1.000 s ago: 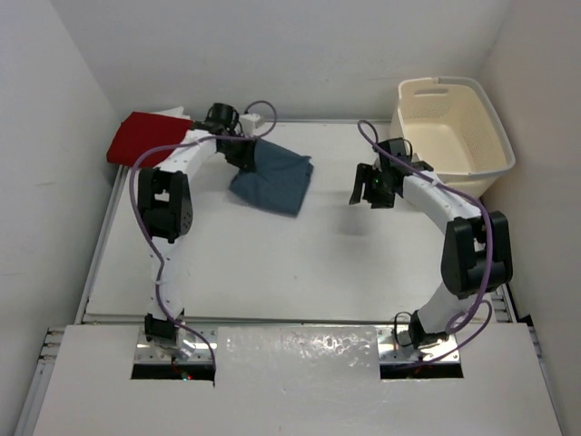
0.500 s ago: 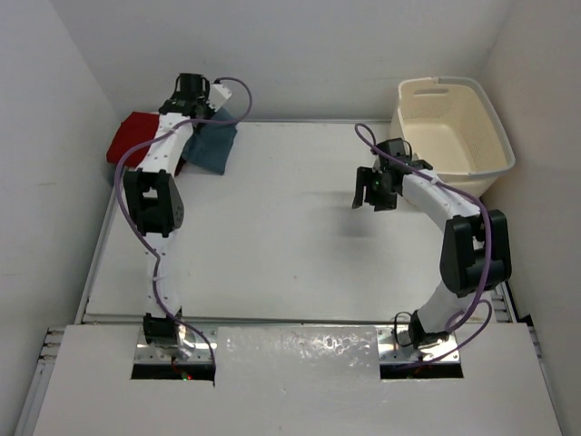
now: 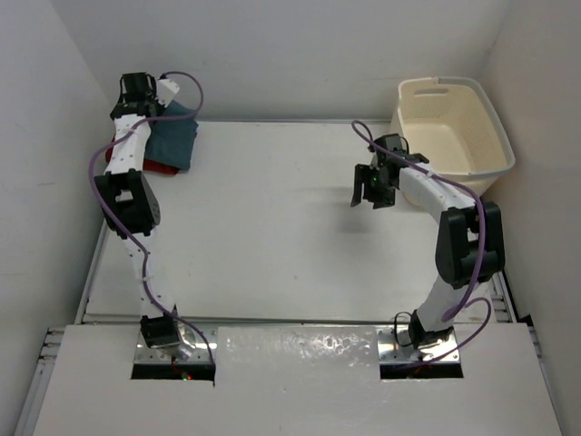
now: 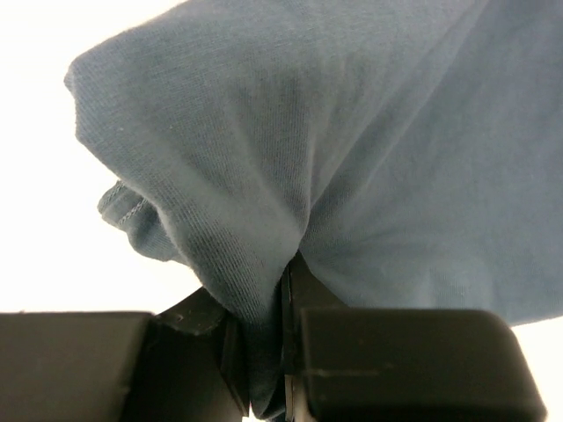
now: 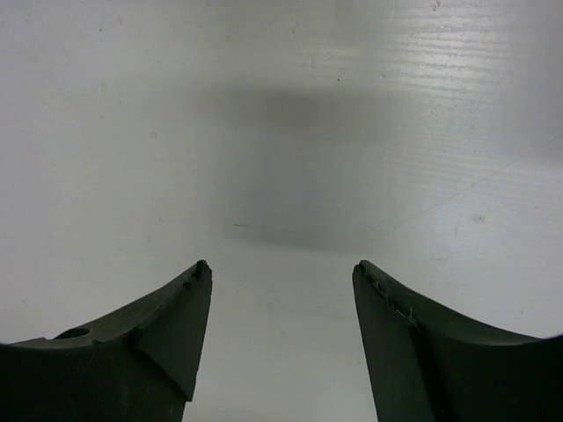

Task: Fold and stack the t-shirts
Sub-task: Put the neatly folded tshirt into the corner of the board with the left arm

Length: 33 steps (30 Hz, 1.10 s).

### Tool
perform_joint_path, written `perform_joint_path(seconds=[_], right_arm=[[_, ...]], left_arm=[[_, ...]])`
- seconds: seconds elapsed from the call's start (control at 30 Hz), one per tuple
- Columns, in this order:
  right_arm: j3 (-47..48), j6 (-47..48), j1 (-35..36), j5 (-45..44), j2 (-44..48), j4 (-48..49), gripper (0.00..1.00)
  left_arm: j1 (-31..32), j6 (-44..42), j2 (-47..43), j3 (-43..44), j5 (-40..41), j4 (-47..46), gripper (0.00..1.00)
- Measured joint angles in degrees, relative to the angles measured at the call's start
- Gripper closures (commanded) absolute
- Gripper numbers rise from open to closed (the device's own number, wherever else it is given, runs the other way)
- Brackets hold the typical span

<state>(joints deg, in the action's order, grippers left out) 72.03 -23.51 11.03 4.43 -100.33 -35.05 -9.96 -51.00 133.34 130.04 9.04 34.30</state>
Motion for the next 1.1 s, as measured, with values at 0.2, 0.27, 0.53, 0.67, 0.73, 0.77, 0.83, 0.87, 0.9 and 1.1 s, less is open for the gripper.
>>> perform_joint_path(seconds=[0.2,0.27,0.53,0.67,0.73,0.77,0.83,0.87,0.9,1.1], right_arm=[[2.8,0.6,0.0,0.3,-2.8,-1.1,0.35],[3.6,0.8,0.0,0.5,-3.3,-1.6,0.35],[5.0,1.6,0.1,1.6,-3.4,-2.7,0.34],[5.3,1.7,0.7,2.0,-3.4,-2.8,0.34],[5.4,1.7,1.0,2.2,-3.4,-2.8,0.34],[5.4,1.7,1.2,2.2,-3.4,-2.8,0.34],[5.4,1.7,1.4,2.2,-3.4,-2.8,0.34],[5.4,1.7,1.5,2.2,-3.4,-2.8,0.34],[5.4,1.7,1.6,2.2,-3.3,-2.8,0.33],[5.3,2.6,1.6,1.8,-3.0,-4.4,0.25]], left_arm=[[-1.4,0.6,0.1,-0.5,0.5,-2.2,1.0],[-1.4,1.4,1.9,1.8,2.6,-2.2,1.0],[-1.9,2.8,10.3,4.7,17.6,-8.3,0.0],[-2.4,3.2,11.6,4.8,22.2,-9.3,0.0],[-2.5,3.6,11.5,4.8,23.6,-10.2,0.0],[-2.5,3.9,11.5,5.0,24.1,-10.7,0.0],[-2.5,5.2,11.5,5.4,24.4,-11.1,0.0],[-2.5,6.2,11.1,5.4,24.0,-11.0,0.0],[-2.5,7.8,10.5,5.0,22.7,-11.0,0.0],[-1.0,16.5,-3.3,0.6,8.2,-5.4,0.0]])
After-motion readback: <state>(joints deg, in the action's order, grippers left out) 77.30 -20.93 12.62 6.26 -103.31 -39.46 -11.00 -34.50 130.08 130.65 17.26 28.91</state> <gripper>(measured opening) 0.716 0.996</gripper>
